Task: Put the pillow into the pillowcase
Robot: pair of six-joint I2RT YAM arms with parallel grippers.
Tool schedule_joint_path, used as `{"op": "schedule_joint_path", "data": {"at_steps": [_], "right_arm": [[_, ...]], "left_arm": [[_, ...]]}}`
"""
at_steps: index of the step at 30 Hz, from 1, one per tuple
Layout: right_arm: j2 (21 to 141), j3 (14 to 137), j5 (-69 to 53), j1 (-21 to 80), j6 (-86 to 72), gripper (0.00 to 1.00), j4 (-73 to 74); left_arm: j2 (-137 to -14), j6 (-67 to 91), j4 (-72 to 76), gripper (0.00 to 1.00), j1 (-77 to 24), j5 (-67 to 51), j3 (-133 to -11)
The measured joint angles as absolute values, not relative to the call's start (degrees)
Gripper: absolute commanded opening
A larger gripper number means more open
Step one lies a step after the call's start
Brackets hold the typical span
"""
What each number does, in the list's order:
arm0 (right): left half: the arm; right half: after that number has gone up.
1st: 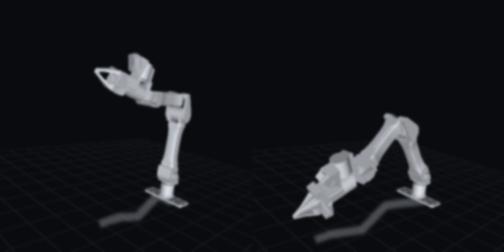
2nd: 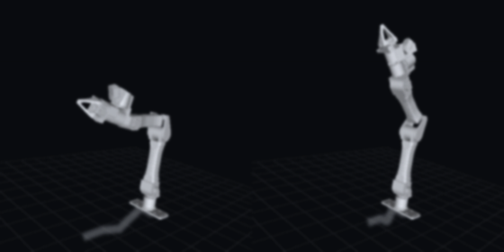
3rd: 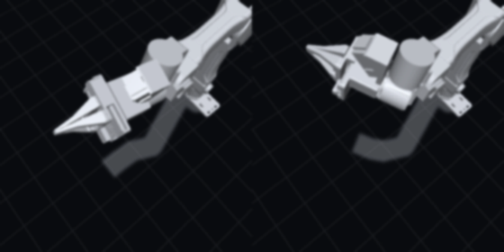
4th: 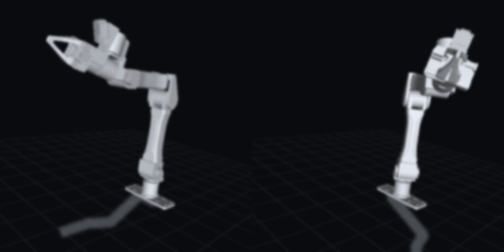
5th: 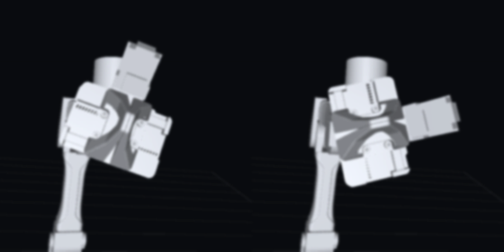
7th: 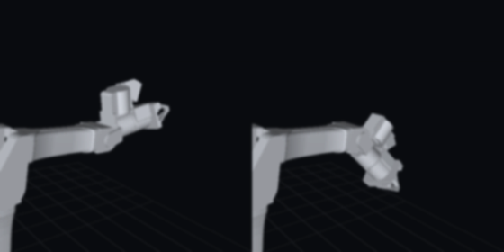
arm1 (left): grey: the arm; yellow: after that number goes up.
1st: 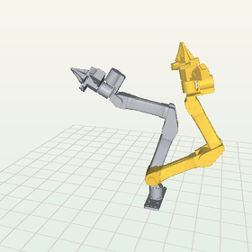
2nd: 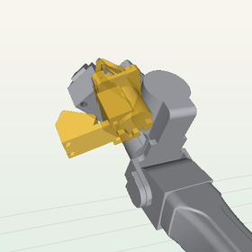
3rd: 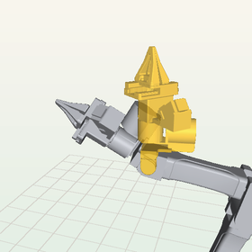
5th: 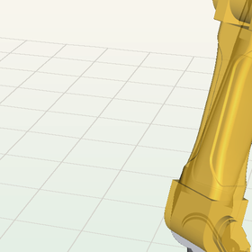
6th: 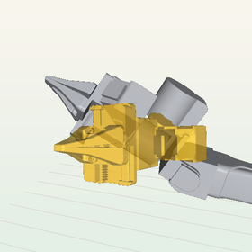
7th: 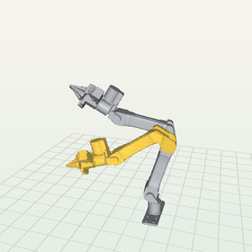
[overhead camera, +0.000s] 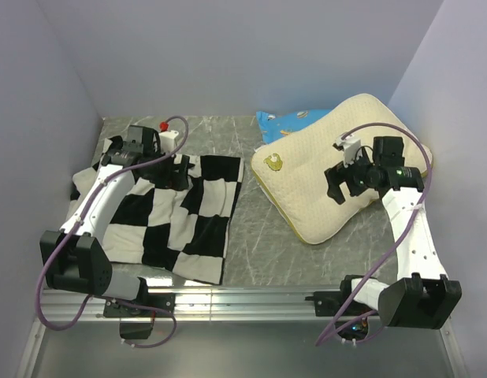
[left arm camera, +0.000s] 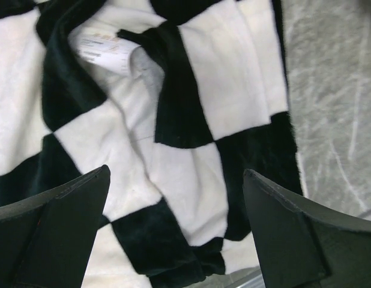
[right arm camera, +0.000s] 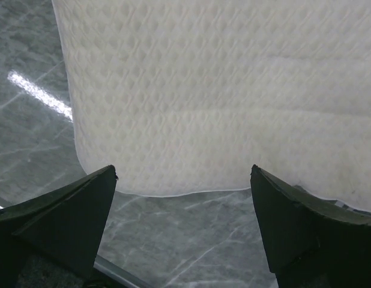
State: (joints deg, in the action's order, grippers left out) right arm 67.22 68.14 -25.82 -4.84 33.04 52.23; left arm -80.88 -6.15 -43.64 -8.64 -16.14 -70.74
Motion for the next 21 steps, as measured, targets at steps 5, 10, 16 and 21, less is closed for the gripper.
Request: {"op": "schedule_joint_path", "data": {"at_steps": [5, 10, 16, 21], "right_arm": [[67.99, 68.14, -23.18, -2.94, 41.45, 1.0, 50.22], [72.03, 68.27, -23.55, -2.15, 55.11, 1.0, 47.77], [76.64, 69.23, -26.28, -2.13, 77.43, 1.0, 45.84], [90.19, 78.54, -28.29, -2.13, 90.02, 1.0, 48.84]], "left_arm": [[-82.0, -6.44, -44.75, 0.99, -8.58, -21.17, -72.86], [-82.35, -6.68, -45.47, 0.99, -8.56, -24.86, -74.32], [-83.48, -6.81, -46.7, 0.99, -8.58, -27.83, -75.92], [-84.9, -6.81, -47.72, 0.99, -8.56, -29.36, -76.69]]}}
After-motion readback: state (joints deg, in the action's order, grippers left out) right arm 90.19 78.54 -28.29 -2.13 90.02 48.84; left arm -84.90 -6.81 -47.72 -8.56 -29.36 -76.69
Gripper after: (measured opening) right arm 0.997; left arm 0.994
